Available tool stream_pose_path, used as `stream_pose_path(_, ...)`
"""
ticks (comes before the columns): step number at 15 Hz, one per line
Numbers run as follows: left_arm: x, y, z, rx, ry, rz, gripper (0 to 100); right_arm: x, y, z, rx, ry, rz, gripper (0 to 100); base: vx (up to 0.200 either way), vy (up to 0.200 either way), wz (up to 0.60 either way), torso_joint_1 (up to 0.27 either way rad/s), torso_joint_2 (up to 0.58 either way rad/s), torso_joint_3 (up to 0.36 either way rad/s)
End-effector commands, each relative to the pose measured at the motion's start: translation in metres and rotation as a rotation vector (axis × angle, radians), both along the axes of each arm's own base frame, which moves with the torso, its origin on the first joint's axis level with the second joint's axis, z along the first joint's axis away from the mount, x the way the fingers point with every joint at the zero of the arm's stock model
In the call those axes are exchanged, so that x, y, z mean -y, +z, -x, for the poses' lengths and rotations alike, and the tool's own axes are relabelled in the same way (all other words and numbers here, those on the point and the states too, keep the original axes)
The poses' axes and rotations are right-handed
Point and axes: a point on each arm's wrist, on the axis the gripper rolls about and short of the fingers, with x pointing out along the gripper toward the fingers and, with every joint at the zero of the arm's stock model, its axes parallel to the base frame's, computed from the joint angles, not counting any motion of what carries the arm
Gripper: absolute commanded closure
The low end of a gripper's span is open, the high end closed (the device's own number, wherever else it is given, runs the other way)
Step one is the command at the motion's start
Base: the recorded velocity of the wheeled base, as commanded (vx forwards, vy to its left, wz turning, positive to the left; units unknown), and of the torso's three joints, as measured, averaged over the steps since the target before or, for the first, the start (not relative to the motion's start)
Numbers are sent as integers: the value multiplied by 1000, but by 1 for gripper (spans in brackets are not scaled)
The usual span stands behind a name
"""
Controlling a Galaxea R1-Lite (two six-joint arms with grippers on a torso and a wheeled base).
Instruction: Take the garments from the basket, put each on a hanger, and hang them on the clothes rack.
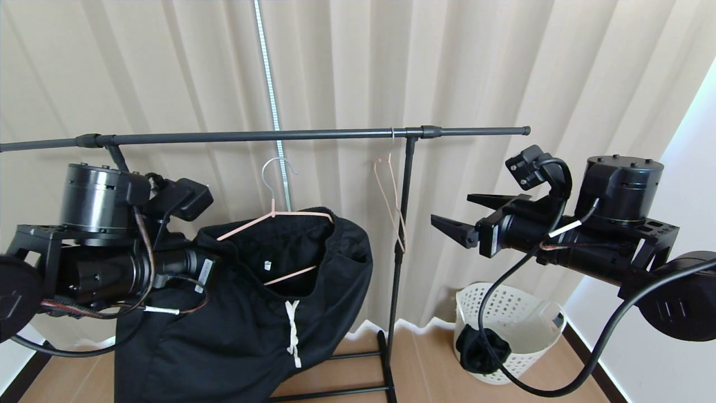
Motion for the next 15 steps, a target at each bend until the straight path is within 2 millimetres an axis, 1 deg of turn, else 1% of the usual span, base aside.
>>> stream_pose_path(1, 7, -11, -25, -41, 43, 34, 100, -1, -2, -1, -4, 1, 2, 0, 0, 0, 0, 0, 0, 0)
stream_pose_path(4, 14, -14, -57, -42, 178, 113, 100, -1, -2, -1, -4, 1, 2, 0, 0, 0, 0, 0, 0, 0)
stream_pose_path(5, 16, -14, -66, -38, 188, 126, 100, -1, -2, -1, -4, 1, 2, 0, 0, 0, 0, 0, 0, 0)
stream_pose_path(6, 19, -11, -80, -15, 193, 139, 100, -1, -2, -1, -4, 1, 2, 0, 0, 0, 0, 0, 0, 0)
stream_pose_path(8, 24, -8, -99, 13, 199, 157, 100, -1, -1, -2, -3, 1, 2, 0, 0, 0, 0, 0, 0, 0)
stream_pose_path(10, 34, -8, -117, 26, 218, 209, 100, -1, -1, -2, -3, 1, 2, 0, 0, 0, 0, 0, 0, 0)
stream_pose_path(13, 47, -9, -134, 45, 206, 235, 100, -1, 1, -3, 4, 0, -1, 0, 0, 0, 0, 0, 0, 0)
stream_pose_path(15, 51, -12, -149, 61, 206, 241, 100, 0, 1, -3, 6, -2, -2, 0, 0, 0, 0, 0, 0, 0)
